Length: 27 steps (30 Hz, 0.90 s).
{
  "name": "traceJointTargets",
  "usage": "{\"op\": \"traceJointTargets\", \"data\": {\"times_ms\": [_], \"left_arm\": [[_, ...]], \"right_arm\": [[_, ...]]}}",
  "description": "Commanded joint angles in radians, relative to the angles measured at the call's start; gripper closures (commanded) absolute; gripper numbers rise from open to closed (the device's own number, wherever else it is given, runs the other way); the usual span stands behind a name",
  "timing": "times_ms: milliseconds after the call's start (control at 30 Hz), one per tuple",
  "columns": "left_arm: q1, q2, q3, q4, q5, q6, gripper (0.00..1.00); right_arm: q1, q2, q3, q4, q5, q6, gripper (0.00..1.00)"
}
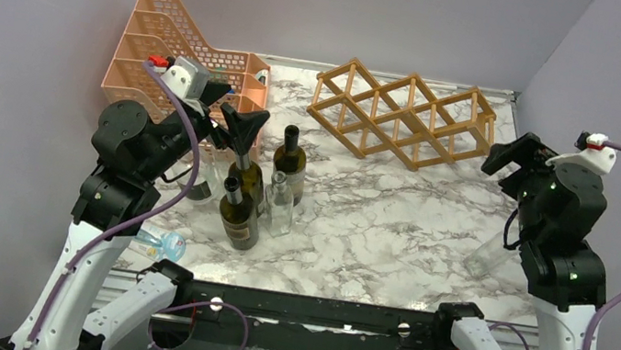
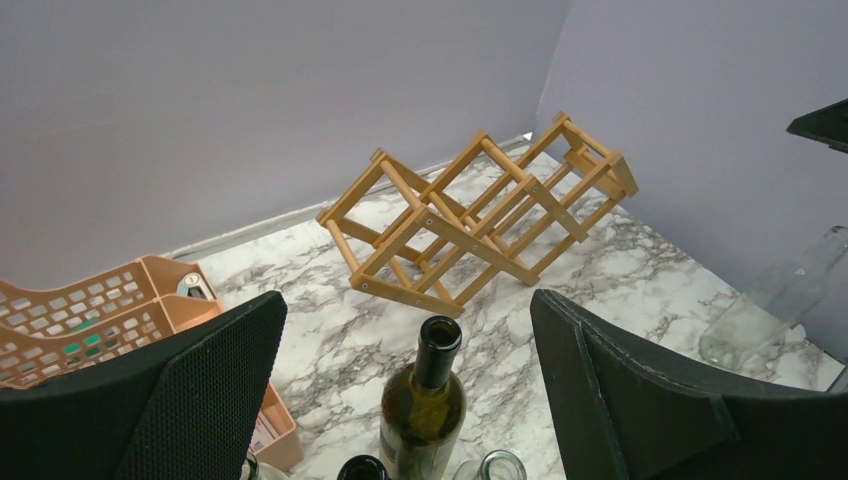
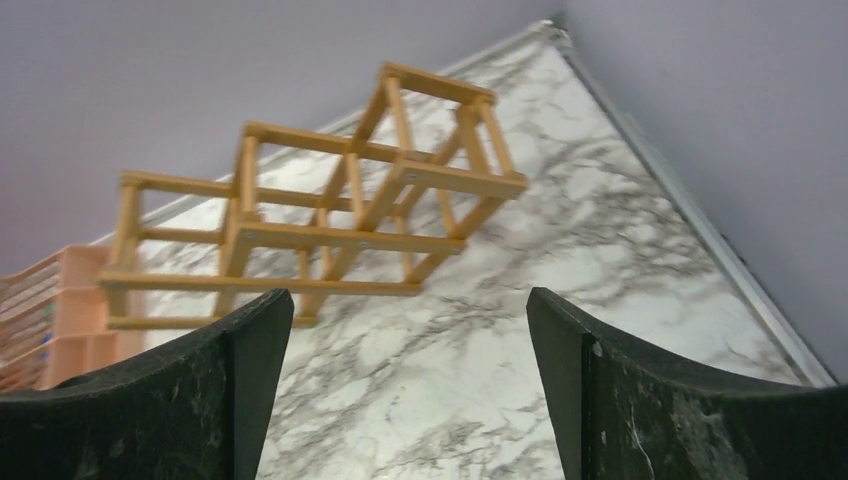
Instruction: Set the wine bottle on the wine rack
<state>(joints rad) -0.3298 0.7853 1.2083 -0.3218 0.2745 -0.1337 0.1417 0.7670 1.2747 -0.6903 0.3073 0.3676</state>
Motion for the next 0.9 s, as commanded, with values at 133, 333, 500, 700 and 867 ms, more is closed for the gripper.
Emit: {"op": "traceJointTargets", "data": {"times_ms": [133,333,500,700,867], "left_arm": [[-0.020,-0.003,-0.019,0.050,0.048,-0.008,0.01],[-0.034,0.008,-0.025,0.054,0.051,-0.004,0.01],[-0.041,0.009,-0.031,0.055,0.050,-0.001,0.01],[-0.045,0.011,-0.034,0.055,0.051,-0.004,0.01],[-0.049,0.017,-0.023,0.055,0.077,-0.010,0.01]], "right_arm": [[-0.010,0.036,-0.085,-0.226,0.517,0.212,0.10],[-0.010,-0.005,-0.183,-0.180,0.592,0.231,0.10],[-0.010,0.030,-0.188,-0.229,0.651,0.290,0.10],[-0.010,0.028,-0.197,-0.269,0.699,0.363,0.11],[-0.010,-0.001,-0.257,-0.318,0.699,0.453,0.15]]}}
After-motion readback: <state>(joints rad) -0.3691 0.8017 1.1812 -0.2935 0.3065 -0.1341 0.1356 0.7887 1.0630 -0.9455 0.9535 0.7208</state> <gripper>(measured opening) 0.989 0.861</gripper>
